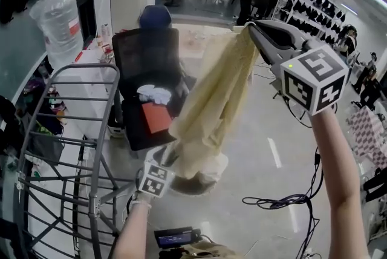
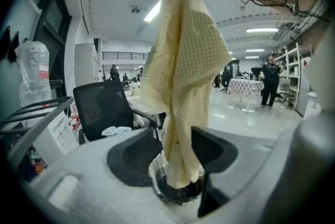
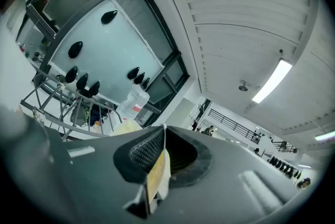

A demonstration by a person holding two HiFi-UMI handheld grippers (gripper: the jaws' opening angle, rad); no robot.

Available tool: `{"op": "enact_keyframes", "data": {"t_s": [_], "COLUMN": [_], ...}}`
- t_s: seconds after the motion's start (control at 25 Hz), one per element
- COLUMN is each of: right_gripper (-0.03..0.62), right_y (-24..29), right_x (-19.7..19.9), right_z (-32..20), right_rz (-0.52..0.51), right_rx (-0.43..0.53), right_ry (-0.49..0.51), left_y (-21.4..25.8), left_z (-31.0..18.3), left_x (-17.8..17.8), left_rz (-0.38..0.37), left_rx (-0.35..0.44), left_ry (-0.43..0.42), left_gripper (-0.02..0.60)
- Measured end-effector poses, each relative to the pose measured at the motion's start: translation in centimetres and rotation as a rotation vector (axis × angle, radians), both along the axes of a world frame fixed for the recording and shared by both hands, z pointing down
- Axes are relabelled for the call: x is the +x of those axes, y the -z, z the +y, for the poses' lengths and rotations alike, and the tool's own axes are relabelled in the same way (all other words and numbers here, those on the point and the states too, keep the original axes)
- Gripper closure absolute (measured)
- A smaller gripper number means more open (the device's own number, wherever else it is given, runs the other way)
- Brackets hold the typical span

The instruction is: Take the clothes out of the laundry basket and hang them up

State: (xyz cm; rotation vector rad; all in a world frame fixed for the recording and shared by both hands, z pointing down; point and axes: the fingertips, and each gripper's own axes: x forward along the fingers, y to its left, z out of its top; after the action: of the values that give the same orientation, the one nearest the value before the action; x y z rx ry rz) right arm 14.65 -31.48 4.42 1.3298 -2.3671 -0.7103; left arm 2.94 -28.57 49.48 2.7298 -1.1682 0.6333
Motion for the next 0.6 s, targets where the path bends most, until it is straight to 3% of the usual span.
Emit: {"op": "enact_keyframes", "data": {"t_s": [0.28,0.32,0.44,0.6], "right_gripper": [0.579,0.579,0.579,0.579], "right_y": [3.3,3.5,3.5,3.0], "right_x": [1.5,1.8,3.3,6.1], "right_z": [1.9,2.1,2.3,2.4], "right_rz": [-0.005,-0.009,-0.019,-0.031], "right_rx": [0.056,0.058,0.057,0.058], "right_ry": [0.002,-0.001,-0.032,-0.117], "left_y": [-0.6,-0.6,0.1,1.5], "left_z": [-3.3,-3.4,-3.4,-3.0], "left_x": [3.3,3.8,4.2,2.7], "left_rz": [-0.020,-0.012,0.006,0.073], "left_rx": [-0.024,-0.028,-0.022,-0.037], "left_ry": [-0.062,-0.070,-0.070,-0.032], "left_gripper": [0.358,0.385,0.578,0.580]}}
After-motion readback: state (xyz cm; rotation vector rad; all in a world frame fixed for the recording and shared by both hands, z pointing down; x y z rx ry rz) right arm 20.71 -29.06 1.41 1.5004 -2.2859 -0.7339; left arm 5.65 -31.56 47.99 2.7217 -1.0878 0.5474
